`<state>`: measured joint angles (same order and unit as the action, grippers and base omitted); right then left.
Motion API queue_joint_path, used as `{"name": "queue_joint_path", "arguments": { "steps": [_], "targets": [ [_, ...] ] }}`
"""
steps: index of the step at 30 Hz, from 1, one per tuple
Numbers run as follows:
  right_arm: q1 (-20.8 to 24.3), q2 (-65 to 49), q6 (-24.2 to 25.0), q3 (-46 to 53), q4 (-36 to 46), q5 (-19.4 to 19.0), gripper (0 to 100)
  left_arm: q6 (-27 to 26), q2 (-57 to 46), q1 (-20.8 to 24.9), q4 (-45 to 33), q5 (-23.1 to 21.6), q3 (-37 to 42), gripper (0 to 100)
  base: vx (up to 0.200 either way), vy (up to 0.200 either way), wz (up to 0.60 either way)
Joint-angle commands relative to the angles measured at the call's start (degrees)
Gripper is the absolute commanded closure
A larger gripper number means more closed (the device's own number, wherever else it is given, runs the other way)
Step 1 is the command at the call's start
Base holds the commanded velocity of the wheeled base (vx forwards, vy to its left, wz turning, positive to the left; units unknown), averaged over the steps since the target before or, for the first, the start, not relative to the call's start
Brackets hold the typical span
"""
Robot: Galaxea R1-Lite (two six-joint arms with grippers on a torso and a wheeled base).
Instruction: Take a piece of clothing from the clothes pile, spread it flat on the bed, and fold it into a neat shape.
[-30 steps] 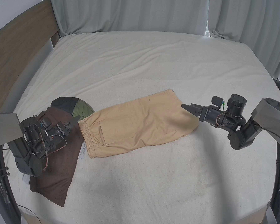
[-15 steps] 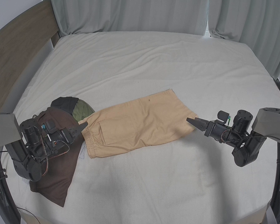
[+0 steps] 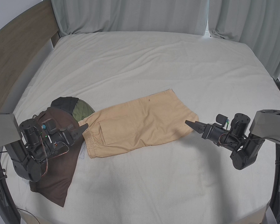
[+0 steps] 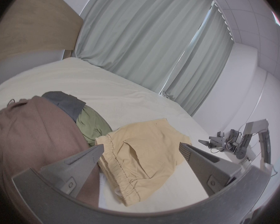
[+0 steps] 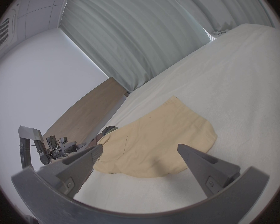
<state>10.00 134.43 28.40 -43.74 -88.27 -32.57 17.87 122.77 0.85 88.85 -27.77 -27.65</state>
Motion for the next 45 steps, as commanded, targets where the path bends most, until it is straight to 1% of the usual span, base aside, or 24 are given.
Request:
{"name": "queue_joint_path", "arguments": {
  "steps": [1, 2, 5, 6, 7, 9, 12, 20, 24, 36, 38, 41, 44, 45],
  "targets": [
    [0.6, 2.3, 0.1, -0.4, 0.2, 1.7, 0, -5.4, 0.2, -0.5, 0.0, 0.8, 0.1, 0, 0.0, 0.0, 0.0],
    [0.6, 2.5, 0.1, -0.5, 0.3, 1.7, 0, -6.5, 0.3, -0.5, 0.0, 0.8, 0.1, 0, 0.0, 0.0, 0.0],
    [0.9, 2.8, 0.1, -0.5, 1.5, 1.8, 0, -14.0, 0.7, -1.8, 0.0, 0.7, 0.1, 0, 0.0, 0.0, 0.0],
    [0.9, 2.8, 0.1, -0.5, 1.8, 1.9, 0, -15.2, 0.8, -2.1, 0.0, 0.6, 0.1, 0, 0.0, 0.0, 0.0],
    [0.9, 2.9, 0.1, -0.5, 2.6, 1.9, 0, -19.1, 1.3, -2.9, 0.0, 0.4, -0.1, 0, 0.0, 0.0, 0.0],
    [0.9, 3.3, 0.1, -0.6, 3.0, 2.9, 0, -21.1, 1.8, -3.2, 0.0, 0.3, -0.4, 0, 0.0, 0.0, 0.0],
    [1.1, 3.9, 0.1, -0.9, 3.1, 4.2, 0, -21.5, 1.7, -3.2, 0.0, 0.3, -0.5, 0, 0.0, 0.0, 0.0],
    [1.1, 5.7, 0.1, -1.6, 4.2, 4.4, 0, -21.2, 1.2, -3.1, 0.0, -0.1, 0.8, 0, 0.0, 0.0, 0.0],
    [1.5, 5.8, 0.0, -2.3, 5.1, 7.1, 0, -21.3, 1.4, -2.7, 0.0, -0.2, 1.3, 0, 0.0, 0.0, 0.0],
    [2.3, 8.6, 0.2, -4.4, 5.2, 7.6, 0, -20.8, 1.2, -3.0, 0.0, -0.5, 1.2, 0, 0.0, 0.0, 0.0],
    [2.8, 9.4, 0.2, -5.2, 5.2, 8.7, 0, -20.8, 1.2, -3.0, 0.0, -0.5, 1.1, 0, 0.0, 0.0, 0.0],
    [3.6, 10.6, 1.0, -6.7, 5.2, 10.0, 0, -20.8, 1.2, -3.1, 0.0, -0.5, 1.0, 0, 0.0, 0.0, 0.0],
    [5.0, 12.5, 4.6, -9.1, 5.2, 10.3, 0, -20.7, 1.2, -3.4, 0.0, -1.6, 0.8, 0, 0.0, 0.0, 0.0],
    [5.1, 12.6, 4.6, -9.3, 5.2, 10.3, 0, -20.7, 1.2, -3.4, 0.0, -1.7, 0.8, 0, 0.0, 0.0, 0.0]
  ]
}}
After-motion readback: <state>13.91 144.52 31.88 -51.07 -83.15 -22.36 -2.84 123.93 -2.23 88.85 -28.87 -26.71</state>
